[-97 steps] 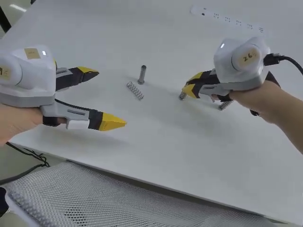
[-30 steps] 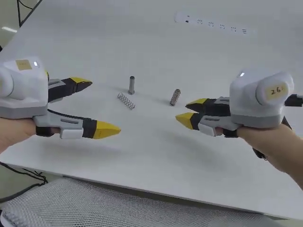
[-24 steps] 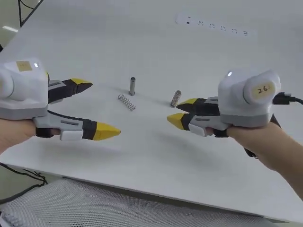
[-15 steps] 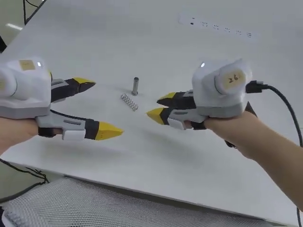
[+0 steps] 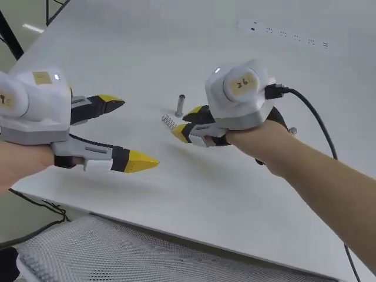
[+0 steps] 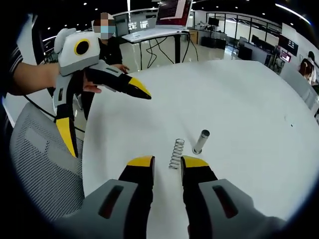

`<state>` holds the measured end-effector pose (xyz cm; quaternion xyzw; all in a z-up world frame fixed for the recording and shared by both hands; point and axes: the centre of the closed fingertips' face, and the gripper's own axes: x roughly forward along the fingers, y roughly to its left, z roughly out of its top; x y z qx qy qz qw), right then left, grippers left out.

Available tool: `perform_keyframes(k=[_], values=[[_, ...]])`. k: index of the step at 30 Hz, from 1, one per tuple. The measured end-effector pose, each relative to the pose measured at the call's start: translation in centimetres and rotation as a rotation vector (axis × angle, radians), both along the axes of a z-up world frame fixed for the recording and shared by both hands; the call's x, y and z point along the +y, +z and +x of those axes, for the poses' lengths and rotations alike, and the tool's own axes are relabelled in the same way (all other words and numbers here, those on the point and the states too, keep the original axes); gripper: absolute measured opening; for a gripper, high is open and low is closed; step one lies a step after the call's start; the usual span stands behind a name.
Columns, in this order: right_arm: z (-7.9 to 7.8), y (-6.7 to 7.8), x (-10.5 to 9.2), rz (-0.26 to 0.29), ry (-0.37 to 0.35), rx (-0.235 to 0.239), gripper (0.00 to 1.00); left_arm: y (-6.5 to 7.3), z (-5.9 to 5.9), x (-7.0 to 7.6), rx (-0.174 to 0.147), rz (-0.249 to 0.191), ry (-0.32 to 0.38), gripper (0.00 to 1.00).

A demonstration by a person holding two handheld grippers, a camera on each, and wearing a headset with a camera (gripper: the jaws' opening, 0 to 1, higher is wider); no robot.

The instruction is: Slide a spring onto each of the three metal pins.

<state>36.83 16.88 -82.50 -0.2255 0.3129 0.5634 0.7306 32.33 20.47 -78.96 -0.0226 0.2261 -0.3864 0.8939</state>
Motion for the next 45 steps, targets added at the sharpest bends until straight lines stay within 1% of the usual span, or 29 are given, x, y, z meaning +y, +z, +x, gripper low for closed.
perform_keyframes(k=[7, 11, 18, 22, 25, 30, 32, 33, 35, 39, 43, 44, 45], values=[[0.7, -1.4, 0.4, -0.038, -0.014, 0.014, 0.21, -0.3, -0.1, 0.2, 0.006, -0.004, 0.006, 0.9], [0.9, -1.9, 0.6, -0.048, -0.022, 0.02, 0.21, -0.3, -0.1, 0.4, 0.007, -0.004, 0.01, 0.9], [0.8, -2.8, 0.6, -0.064, -0.02, 0.03, 0.19, -0.3, -0.1, 0.7, 0.01, -0.002, 0.016, 0.89], [0.4, -3.6, 0.4, -0.103, -0.008, 0.028, 0.18, -0.4, -0.2, 0.6, 0.013, -0.001, 0.016, 0.89], [0.5, -3.9, 0.5, -0.105, 0.003, 0.031, 0.16, -0.3, -0.3, 0.5, 0.015, 0.0, 0.012, 0.89], [0.2, -3.8, 0.9, -0.101, 0.012, 0.022, 0.15, -0.4, -0.5, 0.4, 0.02, 0.002, 0.01, 0.88], [0.3, -3.8, 1.0, -0.111, 0.034, 0.0, 0.14, -0.5, -0.7, 0.4, 0.025, 0.004, 0.009, 0.88], [0.2, -3.8, 0.9, -0.116, 0.039, 0.001, 0.13, -0.6, -0.7, 0.5, 0.027, 0.006, 0.008, 0.88], [0.4, -3.7, 0.9, -0.113, 0.029, -0.001, 0.13, -0.6, -0.8, 0.5, 0.027, 0.006, 0.009, 0.88], [0.4, -3.6, 0.9, -0.106, 0.04, -0.007, 0.12, -0.6, -0.9, 0.6, 0.029, 0.003, 0.016, 0.87], [0.4, -3.6, 0.9, -0.104, 0.027, 0.009, 0.12, -0.6, -1.2, 0.4, 0.031, 0.002, 0.013, 0.87], [0.0, -3.5, 0.9, -0.106, 0.029, 0.034, 0.12, -0.5, -1.2, 0.3, 0.031, 0.003, 0.01, 0.87], [-0.2, -3.5, 0.7, -0.106, 0.032, 0.034, 0.12, -0.4, -1.2, 0.2, 0.03, 0.003, 0.009, 0.87]])
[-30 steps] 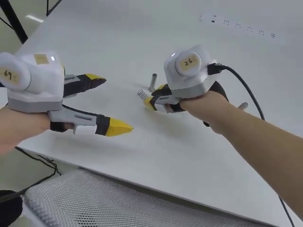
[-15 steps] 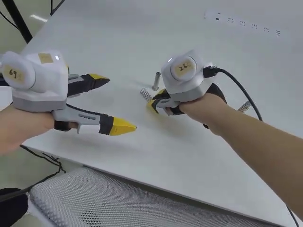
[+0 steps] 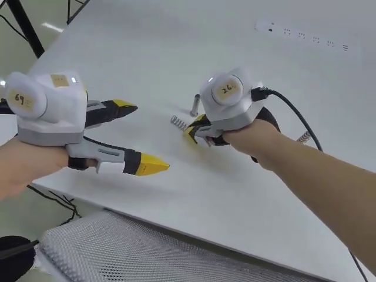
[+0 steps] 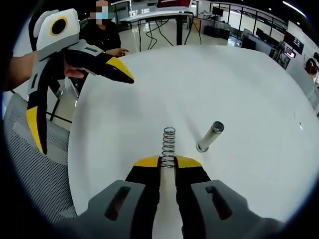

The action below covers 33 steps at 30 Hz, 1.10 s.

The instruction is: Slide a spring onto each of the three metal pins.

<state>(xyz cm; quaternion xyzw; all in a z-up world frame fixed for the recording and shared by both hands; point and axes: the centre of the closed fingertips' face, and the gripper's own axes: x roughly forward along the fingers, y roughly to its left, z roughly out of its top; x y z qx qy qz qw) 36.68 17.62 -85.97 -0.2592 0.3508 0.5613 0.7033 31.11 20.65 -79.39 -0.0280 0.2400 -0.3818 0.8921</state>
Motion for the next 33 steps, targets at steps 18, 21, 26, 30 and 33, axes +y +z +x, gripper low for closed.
perform_keyframes(k=[18, 21, 26, 30, 33], values=[[-1.2, 4.9, -5.0, 0.04, 0.117, -0.102, 0.12, 1.2, 0.4, -3.7, -0.01, 0.013, -0.104, 0.82], [-1.5, 5.5, -5.6, 0.053, 0.125, -0.097, 0.12, 1.2, 0.6, -4.4, -0.007, 0.008, -0.124, 0.81], [-2.2, 6.0, -6.7, 0.046, 0.162, -0.11, 0.12, 1.0, 0.8, -5.6, 0.001, -0.006, -0.163, 0.79], [-2.5, 6.0, -7.8, 0.038, 0.178, -0.119, 0.12, 1.0, 1.1, -6.5, 0.001, -0.01, -0.186, 0.77], [-2.8, 6.0, -8.4, 0.039, 0.187, -0.124, 0.12, 1.2, 1.2, -7.0, -0.003, -0.021, -0.203, 0.76]])
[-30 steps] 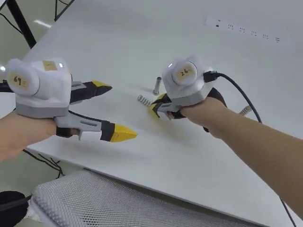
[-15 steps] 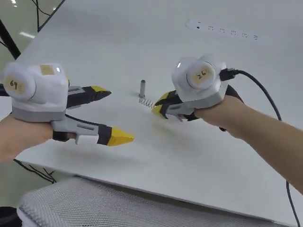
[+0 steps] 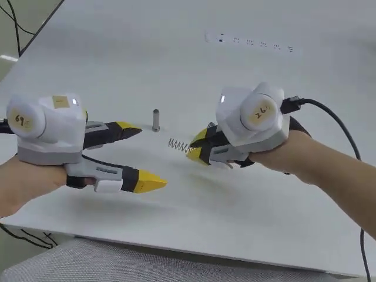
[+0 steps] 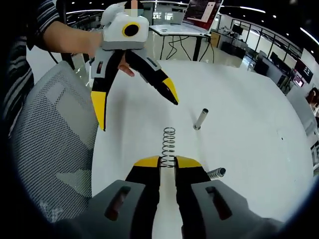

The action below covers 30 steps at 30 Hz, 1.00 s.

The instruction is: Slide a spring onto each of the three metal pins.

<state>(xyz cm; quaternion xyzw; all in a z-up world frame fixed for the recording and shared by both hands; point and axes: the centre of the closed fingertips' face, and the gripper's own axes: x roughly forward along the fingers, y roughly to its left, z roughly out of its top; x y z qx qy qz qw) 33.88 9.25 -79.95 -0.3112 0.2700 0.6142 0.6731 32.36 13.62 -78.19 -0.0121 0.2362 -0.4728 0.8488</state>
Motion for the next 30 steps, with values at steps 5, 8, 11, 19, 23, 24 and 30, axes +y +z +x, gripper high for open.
perform_keyframes(k=[5, 8, 11, 19, 23, 24, 30], values=[[-0.6, 0.0, -1.1, 0.015, 0.015, -0.007, 0.12, -0.2, -0.2, -1.0, 0.009, -0.005, -0.045, 0.71], [-1.0, 0.0, -1.4, 0.005, 0.06, -0.036, 0.12, -0.3, -0.4, -1.6, 0.012, -0.008, -0.072, 0.66], [-1.4, 0.3, -1.4, 0.01, 0.102, -0.052, 0.12, -0.1, -0.5, -2.2, 0.01, -0.021, -0.092, 0.61], [-2.0, 0.6, -1.5, -0.012, 0.196, -0.121, 0.12, 0.1, -0.6, -3.5, -0.001, -0.036, -0.139, 0.49], [-2.5, 0.7, -1.6, -0.02, 0.231, -0.135, 0.12, 0.1, -0.6, -4.1, -0.004, -0.042, -0.162, 0.42], [-2.6, 0.7, -1.6, -0.019, 0.237, -0.139, 0.12, 0.1, -0.6, -4.2, -0.004, -0.042, -0.163, 0.41], [-2.7, 1.5, -1.6, 0.01, 0.234, -0.135, 0.12, 0.5, -0.6, -5.0, -0.025, -0.061, -0.19, 0.32]])
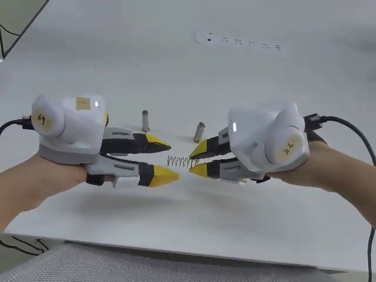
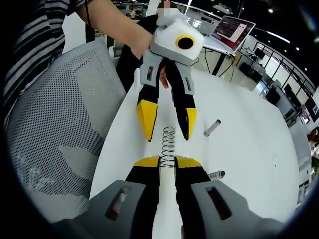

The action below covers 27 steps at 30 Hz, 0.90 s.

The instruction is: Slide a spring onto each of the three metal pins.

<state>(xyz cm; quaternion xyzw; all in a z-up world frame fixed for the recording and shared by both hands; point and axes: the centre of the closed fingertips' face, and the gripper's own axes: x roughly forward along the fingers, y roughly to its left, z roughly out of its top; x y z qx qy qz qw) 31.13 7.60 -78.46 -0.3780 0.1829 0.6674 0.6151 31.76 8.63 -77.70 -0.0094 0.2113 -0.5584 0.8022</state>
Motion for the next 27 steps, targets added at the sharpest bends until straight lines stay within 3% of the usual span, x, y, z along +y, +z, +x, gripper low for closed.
perform_keyframes(k=[8, 16, 27], values=[[0.0, 0.2, -0.6, 0.007, -0.014, 0.01, 0.12, 0.1, -0.2, -0.7, -0.006, -0.022, -0.036, 0.18], [-0.2, 0.7, -0.5, 0.019, -0.005, 0.01, 0.12, 0.4, -0.2, -1.7, -0.009, -0.042, -0.062, 0.12], [-0.1, 0.7, -0.7, 0.024, -0.012, 0.017, 0.12, 0.8, -0.2, -1.8, -0.009, -0.053, -0.068, 0.11]])
